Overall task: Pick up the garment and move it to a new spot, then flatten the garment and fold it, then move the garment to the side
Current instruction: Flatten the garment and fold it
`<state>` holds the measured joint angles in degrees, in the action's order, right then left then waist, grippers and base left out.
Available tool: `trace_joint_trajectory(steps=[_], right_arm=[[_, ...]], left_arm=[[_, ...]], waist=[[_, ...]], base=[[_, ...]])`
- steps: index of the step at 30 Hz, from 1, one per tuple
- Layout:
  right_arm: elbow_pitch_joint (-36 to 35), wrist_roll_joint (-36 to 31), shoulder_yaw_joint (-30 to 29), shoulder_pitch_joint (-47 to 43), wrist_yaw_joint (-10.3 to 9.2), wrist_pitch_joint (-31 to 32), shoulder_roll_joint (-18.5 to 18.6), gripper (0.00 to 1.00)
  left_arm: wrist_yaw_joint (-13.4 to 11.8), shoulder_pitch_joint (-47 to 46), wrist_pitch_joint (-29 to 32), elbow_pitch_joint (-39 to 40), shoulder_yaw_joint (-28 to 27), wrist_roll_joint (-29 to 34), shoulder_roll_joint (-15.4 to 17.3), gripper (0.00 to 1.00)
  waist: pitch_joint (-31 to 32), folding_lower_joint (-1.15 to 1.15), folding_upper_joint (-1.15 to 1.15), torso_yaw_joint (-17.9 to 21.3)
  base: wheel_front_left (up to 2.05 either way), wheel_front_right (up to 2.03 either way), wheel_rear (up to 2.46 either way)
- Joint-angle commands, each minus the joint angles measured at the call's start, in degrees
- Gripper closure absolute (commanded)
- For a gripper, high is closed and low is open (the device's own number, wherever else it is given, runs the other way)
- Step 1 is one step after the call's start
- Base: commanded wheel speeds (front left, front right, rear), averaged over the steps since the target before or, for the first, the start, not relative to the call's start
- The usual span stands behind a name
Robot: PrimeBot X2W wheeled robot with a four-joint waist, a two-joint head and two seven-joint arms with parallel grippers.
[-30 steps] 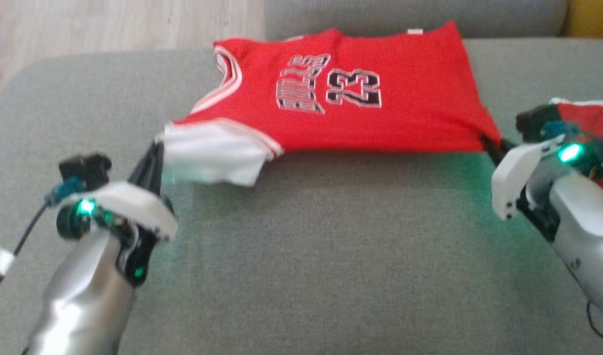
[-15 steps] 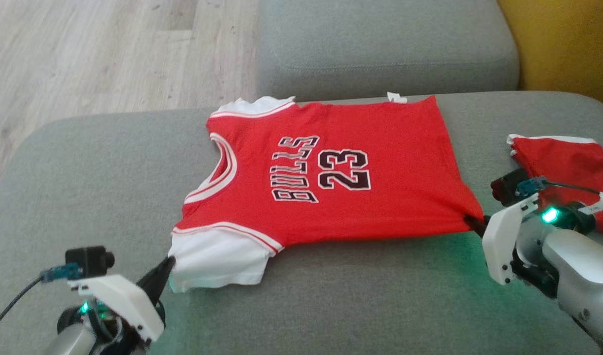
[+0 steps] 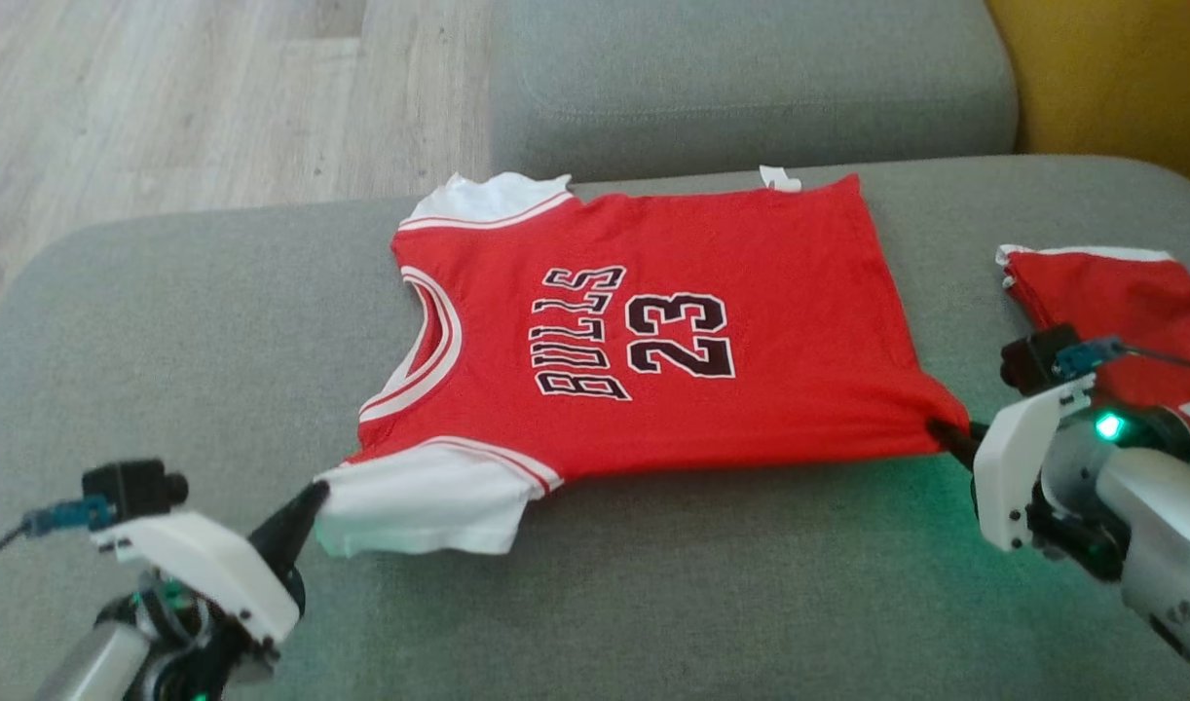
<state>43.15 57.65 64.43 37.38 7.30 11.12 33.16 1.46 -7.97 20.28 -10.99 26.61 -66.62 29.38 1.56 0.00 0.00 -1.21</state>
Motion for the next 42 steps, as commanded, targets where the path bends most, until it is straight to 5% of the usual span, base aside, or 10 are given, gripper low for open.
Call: trace_joint_trajectory(steps=[1,10,21,34,35,36,37,42], right_arm=[[-0.3,0.4,-0.7,2.9,0.19,0.2,1.1,1.0],[0.5,1.6,-2.0,10.0,0.19,3.3,-0.3,1.0],[4.1,1.4,-2.0,17.3,0.19,6.6,-1.6,1.0],[7.7,0.4,-0.1,22.1,0.19,5.0,-4.0,1.0],[8.3,0.0,-0.1,22.6,0.19,3.9,-4.2,0.33],[9.0,-0.3,-0.2,23.0,0.19,2.9,-4.5,0.0],[9.6,-0.6,-0.3,23.4,0.19,1.8,-4.9,0.0],[13.7,-0.9,-3.5,25.3,0.19,-8.0,-7.1,0.0]], left_arm=[[-0.6,-5.8,0.7,1.1,-3.6,-0.3,2.0,1.0],[-1.1,-17.7,5.0,-4.1,-1.7,2.8,1.9,1.0],[1.6,-32.0,7.4,-15.2,3.0,9.4,0.2,1.0],[4.5,-44.9,1.4,-28.9,8.3,18.1,-2.6,1.0],[4.6,-45.6,0.3,-29.8,8.7,19.1,-2.8,1.0],[4.3,-46.4,-1.3,-30.8,9.0,20.0,-3.2,0.31],[4.0,-47.2,-3.2,-31.8,9.1,21.0,-3.6,0.0],[1.7,-50.8,-19.5,-35.8,4.5,20.6,-8.2,0.0]], waist=[[-1.2,0.0,0.0,0.3],[-8.5,0.0,0.0,0.9],[-15.3,0.0,0.0,0.7],[-19.4,0.0,0.0,1.5],[-19.6,0.0,0.0,1.5],[-19.8,0.0,0.0,1.5],[-20.0,0.0,0.0,1.5],[-20.2,0.0,0.0,0.9]], base=[[0.0,0.0,0.0],[0.0,0.0,0.0],[0.0,0.0,0.0],[0.0,0.0,0.0],[0.0,0.0,0.0],[0.0,0.0,0.0],[0.0,0.0,0.0],[0.0,0.0,0.0]])
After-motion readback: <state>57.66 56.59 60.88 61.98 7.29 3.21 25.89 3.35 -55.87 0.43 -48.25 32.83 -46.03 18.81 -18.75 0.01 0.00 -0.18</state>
